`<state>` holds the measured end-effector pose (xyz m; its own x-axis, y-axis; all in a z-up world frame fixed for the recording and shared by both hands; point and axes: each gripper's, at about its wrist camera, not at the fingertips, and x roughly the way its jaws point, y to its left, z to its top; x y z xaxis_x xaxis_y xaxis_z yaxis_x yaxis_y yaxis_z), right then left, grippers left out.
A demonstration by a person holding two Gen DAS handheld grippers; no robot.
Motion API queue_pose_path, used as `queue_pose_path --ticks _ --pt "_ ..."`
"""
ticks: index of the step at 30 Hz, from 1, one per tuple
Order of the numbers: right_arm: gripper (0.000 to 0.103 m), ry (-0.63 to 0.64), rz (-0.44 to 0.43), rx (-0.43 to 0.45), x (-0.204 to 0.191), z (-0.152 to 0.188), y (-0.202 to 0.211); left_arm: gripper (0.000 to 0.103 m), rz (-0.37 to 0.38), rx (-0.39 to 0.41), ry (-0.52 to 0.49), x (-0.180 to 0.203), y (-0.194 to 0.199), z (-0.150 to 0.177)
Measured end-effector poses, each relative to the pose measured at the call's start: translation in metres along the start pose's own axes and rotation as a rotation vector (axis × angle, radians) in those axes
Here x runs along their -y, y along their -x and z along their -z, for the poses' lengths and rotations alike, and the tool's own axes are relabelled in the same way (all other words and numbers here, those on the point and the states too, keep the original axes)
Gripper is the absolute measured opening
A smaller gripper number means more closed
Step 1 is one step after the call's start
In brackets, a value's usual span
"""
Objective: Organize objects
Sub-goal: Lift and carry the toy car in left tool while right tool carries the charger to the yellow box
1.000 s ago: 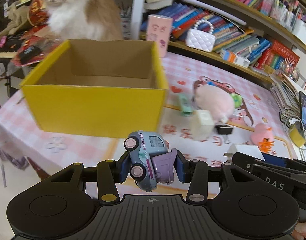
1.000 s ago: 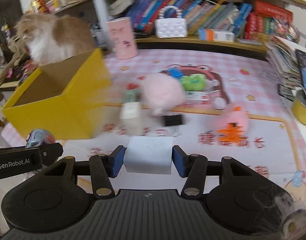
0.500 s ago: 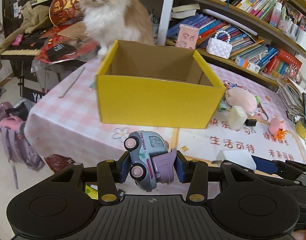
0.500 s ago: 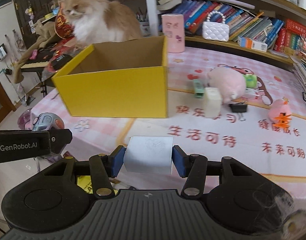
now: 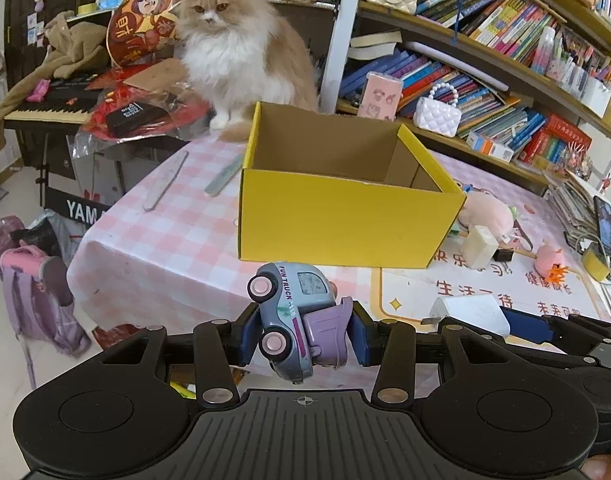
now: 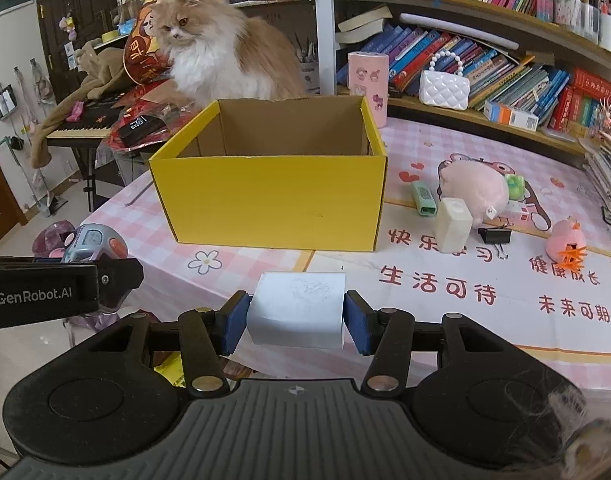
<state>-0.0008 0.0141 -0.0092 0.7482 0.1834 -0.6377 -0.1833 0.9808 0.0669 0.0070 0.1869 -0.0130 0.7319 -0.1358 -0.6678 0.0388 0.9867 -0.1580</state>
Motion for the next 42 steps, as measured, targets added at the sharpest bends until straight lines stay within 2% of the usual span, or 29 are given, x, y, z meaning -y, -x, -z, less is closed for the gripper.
queue_pose_path --ticks 15,26,33,42 --pt "0.049 0.0 0.007 -0.003 -0.012 -0.006 0.0 0.044 0.017 0.025 -0.001 -0.01 0.003 -0.008" --pt "0.049 -0.024 -0.039 -0.022 -0.005 -0.024 -0.021 0.044 0.004 0.031 0.008 -0.004 -0.013 -0.028" --pt "0.049 -0.02 -0.058 -0.019 0.004 -0.048 -0.038 0.044 -0.005 0.046 0.013 0.003 -0.026 -0.048" --pt "0.049 -0.005 -0.097 0.048 0.02 -0.1 -0.062 0.044 -0.024 0.112 0.014 0.015 -0.051 -0.091"
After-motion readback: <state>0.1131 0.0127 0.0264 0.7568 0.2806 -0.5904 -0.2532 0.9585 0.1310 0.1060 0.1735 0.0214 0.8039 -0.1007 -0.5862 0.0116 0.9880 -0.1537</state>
